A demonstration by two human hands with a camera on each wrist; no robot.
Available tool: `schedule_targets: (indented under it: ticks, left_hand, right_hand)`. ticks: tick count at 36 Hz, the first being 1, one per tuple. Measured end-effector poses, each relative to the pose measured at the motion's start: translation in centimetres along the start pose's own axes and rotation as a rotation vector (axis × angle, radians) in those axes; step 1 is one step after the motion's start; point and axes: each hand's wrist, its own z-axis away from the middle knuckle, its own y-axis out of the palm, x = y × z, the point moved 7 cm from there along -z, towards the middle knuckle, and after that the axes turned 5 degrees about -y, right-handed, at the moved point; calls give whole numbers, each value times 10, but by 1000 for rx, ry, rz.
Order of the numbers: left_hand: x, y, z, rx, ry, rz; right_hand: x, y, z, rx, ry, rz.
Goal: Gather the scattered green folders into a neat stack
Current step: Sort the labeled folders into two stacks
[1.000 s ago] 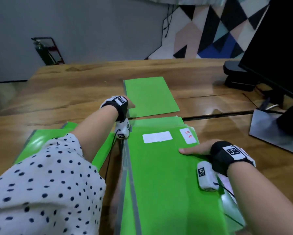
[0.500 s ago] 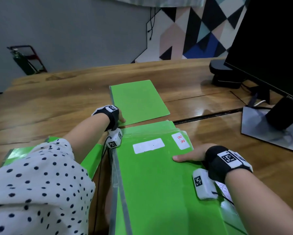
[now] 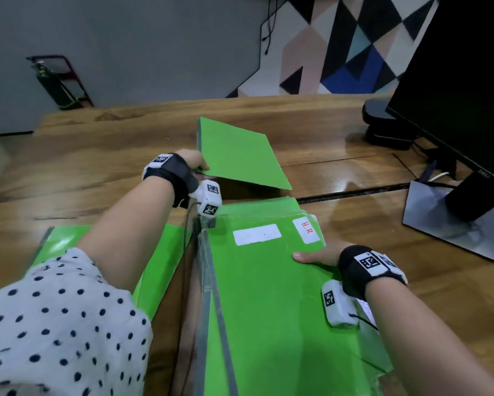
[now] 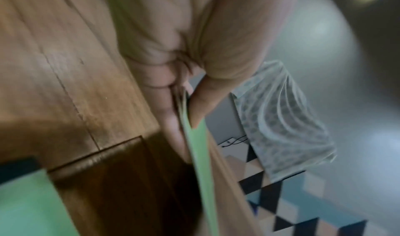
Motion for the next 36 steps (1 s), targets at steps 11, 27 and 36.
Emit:
schedule_targets:
  ticks: [11, 27, 36]
  left_hand:
    - [102, -54, 85, 228, -80, 276]
    - [314, -155, 169, -398, -401, -180]
    - [343, -171, 164, -297, -570, -406]
  right_hand:
    - [0, 6, 44, -338, 45, 2]
    - [2, 29, 60, -323, 7, -157]
    - [1, 33, 53, -327, 19, -109]
